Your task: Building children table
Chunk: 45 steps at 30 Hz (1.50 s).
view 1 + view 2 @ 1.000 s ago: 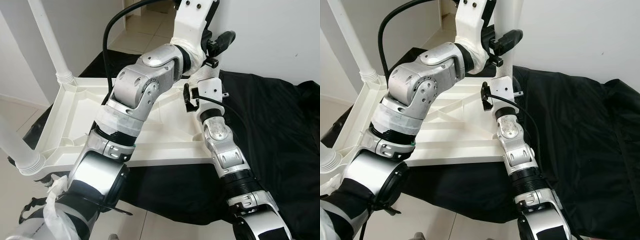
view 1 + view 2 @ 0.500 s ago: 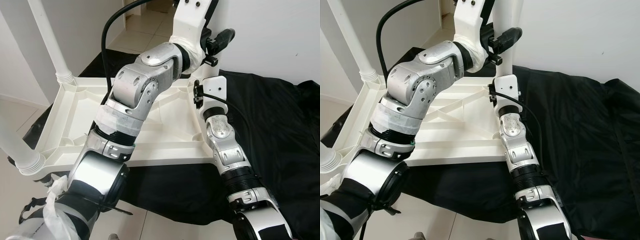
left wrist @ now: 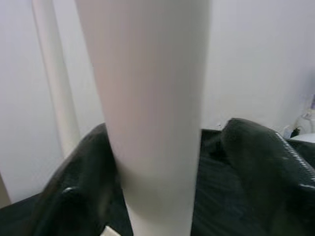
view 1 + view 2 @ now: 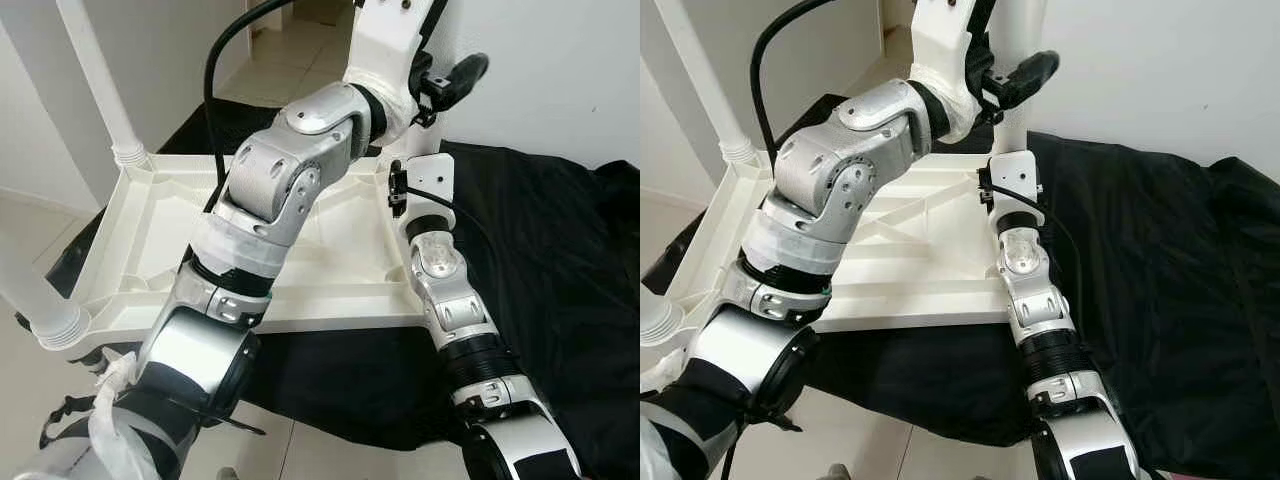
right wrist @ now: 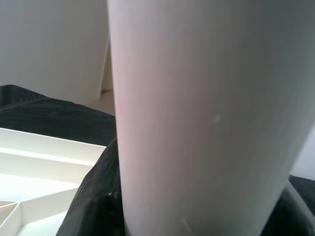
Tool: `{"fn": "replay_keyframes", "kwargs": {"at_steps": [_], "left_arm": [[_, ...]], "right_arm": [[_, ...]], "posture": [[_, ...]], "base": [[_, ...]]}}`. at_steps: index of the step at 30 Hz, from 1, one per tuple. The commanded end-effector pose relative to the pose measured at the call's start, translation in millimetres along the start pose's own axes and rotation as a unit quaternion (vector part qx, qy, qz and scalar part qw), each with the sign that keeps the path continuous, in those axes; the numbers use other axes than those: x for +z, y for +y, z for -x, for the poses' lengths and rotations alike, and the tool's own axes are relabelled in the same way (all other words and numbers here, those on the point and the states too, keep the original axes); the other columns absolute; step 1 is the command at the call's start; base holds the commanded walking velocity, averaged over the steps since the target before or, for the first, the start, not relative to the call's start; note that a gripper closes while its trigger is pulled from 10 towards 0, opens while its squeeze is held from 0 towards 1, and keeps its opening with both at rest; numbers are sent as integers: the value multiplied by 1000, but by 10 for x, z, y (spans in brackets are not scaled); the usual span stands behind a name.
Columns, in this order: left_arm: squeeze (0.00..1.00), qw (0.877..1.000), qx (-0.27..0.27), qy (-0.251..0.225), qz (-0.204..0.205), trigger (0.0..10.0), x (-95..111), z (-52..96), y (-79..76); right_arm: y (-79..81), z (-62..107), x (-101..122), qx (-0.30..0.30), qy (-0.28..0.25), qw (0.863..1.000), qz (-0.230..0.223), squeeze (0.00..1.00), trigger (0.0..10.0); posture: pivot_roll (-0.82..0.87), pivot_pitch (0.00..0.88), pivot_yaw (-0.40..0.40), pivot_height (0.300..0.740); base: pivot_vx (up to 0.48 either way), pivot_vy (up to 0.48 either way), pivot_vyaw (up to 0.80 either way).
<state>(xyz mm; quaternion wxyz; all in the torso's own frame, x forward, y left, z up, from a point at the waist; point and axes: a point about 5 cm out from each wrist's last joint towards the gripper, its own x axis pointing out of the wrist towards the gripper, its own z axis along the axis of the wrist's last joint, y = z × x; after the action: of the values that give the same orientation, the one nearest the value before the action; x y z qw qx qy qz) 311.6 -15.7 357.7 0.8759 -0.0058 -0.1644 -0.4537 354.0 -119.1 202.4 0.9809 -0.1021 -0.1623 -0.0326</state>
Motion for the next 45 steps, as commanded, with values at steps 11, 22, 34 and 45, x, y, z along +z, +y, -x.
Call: {"fn": "replay_keyframes", "kwargs": {"at_steps": [11, 22, 34, 45], "left_arm": [[0, 998, -50, -47, -2, 10000, 89, 78, -169], [0, 999, -16, -43, -17, 10000, -121, 234, -91], [0, 999, 34, 5, -32, 10000, -465, 483, 86], [0, 996, 45, 63, -32, 10000, -860, 680, 47]], "right_arm": [[-104, 35, -86, -37, 30, 999, -26, 0, 10000], [-310, 204, -195, -85, 54, 993, -53, 0, 10000], [-465, 497, -222, -88, 50, 994, -44, 0, 10000], [-524, 778, -328, -71, 62, 995, -37, 0, 10000]], "posture": [[-27, 0, -43, 740], [-48, 0, -33, 740], [-55, 0, -39, 740], [-73, 0, -14, 740]], "base": [[0, 0, 0], [0, 0, 0], [0, 0, 0], [0, 0, 0]]}}
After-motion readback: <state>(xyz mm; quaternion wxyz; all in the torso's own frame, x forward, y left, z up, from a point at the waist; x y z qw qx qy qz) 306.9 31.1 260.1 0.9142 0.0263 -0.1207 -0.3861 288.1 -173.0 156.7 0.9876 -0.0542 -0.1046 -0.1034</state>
